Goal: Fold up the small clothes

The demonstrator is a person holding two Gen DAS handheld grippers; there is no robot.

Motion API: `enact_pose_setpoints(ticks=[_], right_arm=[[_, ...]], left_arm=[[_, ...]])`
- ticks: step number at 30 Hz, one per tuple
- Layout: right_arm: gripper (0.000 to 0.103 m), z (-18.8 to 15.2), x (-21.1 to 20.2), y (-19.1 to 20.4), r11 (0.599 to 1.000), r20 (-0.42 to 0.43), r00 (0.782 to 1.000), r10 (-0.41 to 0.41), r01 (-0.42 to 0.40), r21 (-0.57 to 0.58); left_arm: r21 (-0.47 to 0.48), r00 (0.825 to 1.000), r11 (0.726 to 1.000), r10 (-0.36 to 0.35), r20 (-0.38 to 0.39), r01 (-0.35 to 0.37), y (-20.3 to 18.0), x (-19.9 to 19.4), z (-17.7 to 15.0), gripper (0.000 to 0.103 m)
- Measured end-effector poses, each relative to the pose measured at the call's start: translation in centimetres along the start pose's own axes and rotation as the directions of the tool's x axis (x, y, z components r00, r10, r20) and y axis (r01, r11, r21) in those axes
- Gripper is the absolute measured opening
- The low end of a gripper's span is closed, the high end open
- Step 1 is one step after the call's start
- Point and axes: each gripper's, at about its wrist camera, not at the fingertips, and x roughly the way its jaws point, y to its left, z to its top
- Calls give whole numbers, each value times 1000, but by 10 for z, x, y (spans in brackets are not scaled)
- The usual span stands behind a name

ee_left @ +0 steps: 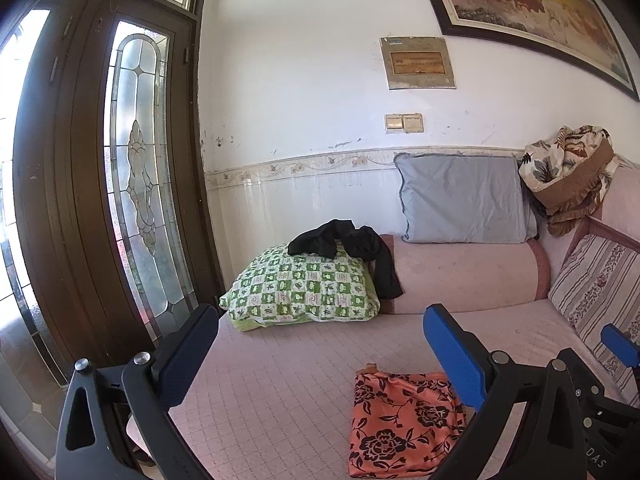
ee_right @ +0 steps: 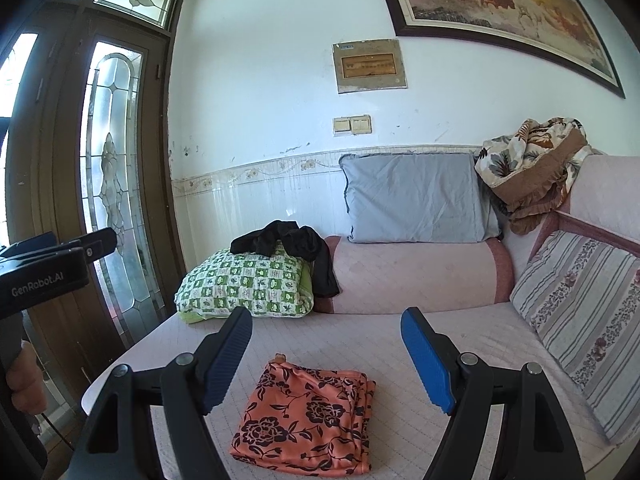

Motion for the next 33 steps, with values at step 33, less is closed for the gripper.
enact_pose_setpoints(ticks=[33], right_arm=[[80,-11,45,5,1000,-73,997,-1,1,-7]], left_arm=[[7,998,1000,-27,-59,27,1,39,-11,102]])
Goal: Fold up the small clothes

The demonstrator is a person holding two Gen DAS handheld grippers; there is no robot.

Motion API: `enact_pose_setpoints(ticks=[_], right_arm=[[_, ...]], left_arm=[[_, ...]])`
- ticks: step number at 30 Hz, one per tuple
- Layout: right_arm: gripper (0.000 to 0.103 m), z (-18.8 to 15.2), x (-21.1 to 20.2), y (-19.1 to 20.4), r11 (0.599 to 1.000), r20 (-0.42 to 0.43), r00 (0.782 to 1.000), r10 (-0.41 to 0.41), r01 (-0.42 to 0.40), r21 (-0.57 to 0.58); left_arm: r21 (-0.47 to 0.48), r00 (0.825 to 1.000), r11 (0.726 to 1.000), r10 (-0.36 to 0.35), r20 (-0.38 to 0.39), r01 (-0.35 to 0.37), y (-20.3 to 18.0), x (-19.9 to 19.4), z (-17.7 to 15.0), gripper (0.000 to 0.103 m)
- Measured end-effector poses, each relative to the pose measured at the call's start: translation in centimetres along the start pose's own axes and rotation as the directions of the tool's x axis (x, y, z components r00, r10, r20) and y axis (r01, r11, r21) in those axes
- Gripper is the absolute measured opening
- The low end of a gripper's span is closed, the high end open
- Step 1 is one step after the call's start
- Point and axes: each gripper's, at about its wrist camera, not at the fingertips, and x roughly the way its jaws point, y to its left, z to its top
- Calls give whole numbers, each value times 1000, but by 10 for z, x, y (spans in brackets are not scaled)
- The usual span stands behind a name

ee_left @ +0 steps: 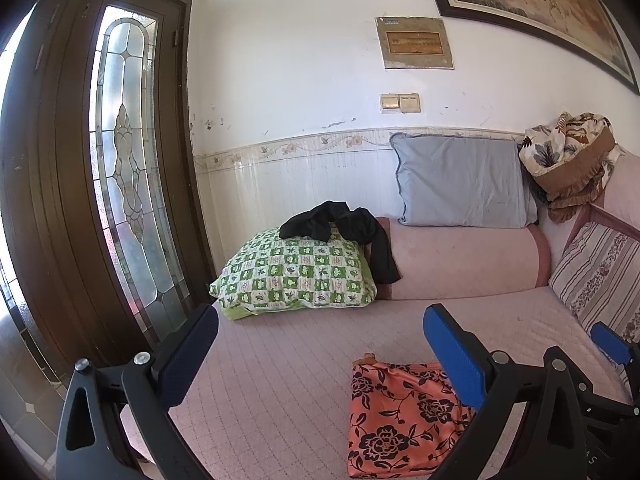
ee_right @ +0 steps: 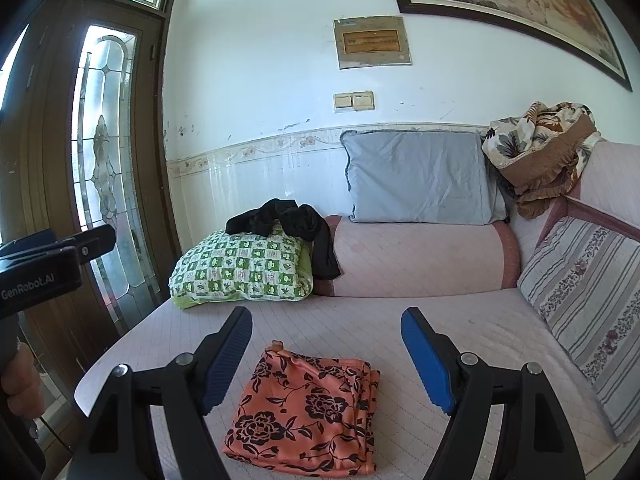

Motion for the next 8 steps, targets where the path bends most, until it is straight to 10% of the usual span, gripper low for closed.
enact_pose_setpoints(ticks=[8], right_arm=[[80,-2,6,1,1000,-11,1000,-3,3,-3]], left_arm=[[-4,1000,1000,-3,8,3,-3,10,-2,102]])
